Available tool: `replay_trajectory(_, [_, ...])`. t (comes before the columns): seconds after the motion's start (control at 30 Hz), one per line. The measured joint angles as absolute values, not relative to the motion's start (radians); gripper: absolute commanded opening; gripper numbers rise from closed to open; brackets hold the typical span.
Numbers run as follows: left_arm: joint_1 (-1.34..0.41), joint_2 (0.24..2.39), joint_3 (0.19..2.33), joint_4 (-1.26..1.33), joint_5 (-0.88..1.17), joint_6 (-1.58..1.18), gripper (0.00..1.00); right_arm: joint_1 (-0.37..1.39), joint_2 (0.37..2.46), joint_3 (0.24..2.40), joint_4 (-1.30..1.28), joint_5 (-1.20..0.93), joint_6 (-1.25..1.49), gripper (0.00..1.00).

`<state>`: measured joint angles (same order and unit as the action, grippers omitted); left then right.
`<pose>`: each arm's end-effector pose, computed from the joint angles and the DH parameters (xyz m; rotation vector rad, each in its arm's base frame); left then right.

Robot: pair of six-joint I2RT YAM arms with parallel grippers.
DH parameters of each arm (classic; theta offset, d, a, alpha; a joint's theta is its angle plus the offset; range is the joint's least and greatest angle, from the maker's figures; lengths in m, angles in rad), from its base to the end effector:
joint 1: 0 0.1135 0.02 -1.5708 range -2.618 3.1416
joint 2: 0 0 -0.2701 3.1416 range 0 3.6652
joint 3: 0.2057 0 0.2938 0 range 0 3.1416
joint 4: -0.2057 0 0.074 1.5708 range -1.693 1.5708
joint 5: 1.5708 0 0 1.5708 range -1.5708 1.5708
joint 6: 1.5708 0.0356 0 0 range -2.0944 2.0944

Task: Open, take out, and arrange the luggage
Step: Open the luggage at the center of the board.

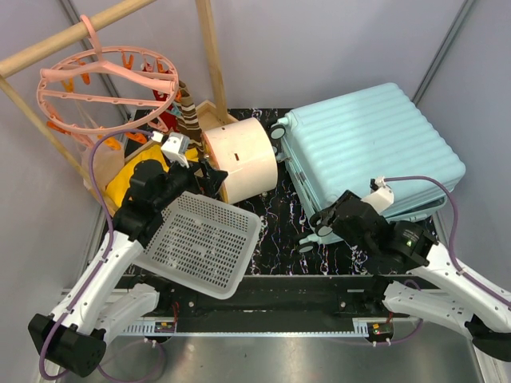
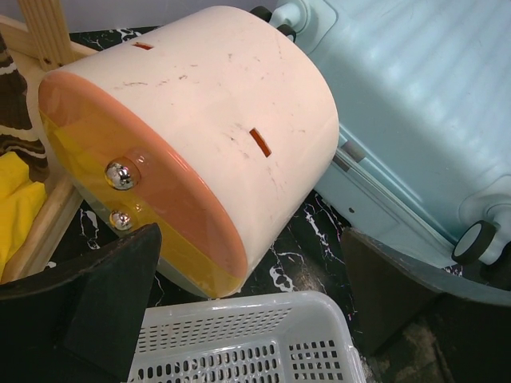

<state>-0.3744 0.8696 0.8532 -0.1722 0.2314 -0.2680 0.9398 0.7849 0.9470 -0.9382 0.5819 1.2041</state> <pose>0.2213 -0.0957 0.3548 0.2677 1.7828 -0.6665 0.1203 0.1315 0.3374 0.5703 2.1684 0.5011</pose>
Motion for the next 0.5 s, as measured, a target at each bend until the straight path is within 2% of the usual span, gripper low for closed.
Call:
replay_trajectory(0.03, [-0.374,0.87,0.853,-0.175,0.229,-0.268,0.99,0.942,0.786,0.96,-0.973,0.582,1.221,0.71])
replay_trajectory(0.07, [-0.374,0.87,0.853,-0.178,0.228,-0.268,0.99,0.943,0.789,0.97,-0.994,0.581,1.233,0.88])
replay_trajectory(0.1, [-0.374,0.87,0.853,-0.18,0.228,-0.268,0.99,0.944,0.797,0.985,-1.02,0.58,1.248,0.89])
replay_trajectory(0.13, [-0.374,0.87,0.853,-0.184,0.227,-0.268,0.99,0.946,0.808,1.004,-1.049,0.581,1.266,0.99])
replay_trajectory(0.3, [-0.374,0.87,0.854,-0.191,0.226,-0.269,0.99,0.955,0.858,1.069,-1.149,0.58,1.316,1.0])
replay_trajectory(0.5, [-0.374,0.87,0.854,-0.193,0.226,-0.269,0.99,0.958,0.868,0.976,-1.089,0.572,1.372,0.98])
